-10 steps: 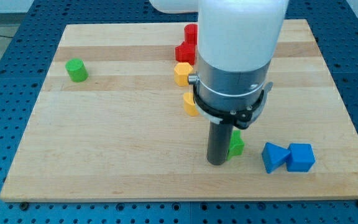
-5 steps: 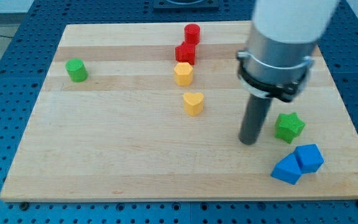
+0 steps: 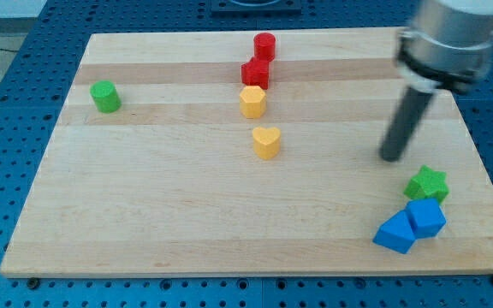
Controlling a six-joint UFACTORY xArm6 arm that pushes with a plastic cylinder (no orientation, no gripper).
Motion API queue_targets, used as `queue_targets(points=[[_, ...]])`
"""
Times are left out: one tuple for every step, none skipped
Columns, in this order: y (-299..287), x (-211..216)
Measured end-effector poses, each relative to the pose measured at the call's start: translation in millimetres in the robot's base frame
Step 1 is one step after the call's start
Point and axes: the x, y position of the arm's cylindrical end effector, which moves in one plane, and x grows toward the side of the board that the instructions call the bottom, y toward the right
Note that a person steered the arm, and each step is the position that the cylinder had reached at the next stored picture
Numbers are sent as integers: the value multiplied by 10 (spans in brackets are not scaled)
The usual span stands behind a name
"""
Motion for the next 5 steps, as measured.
queue_targets(points=[[-360,-604],[-1105,-677],[-1491,-329],[-2491,-387],[-3027,-837]])
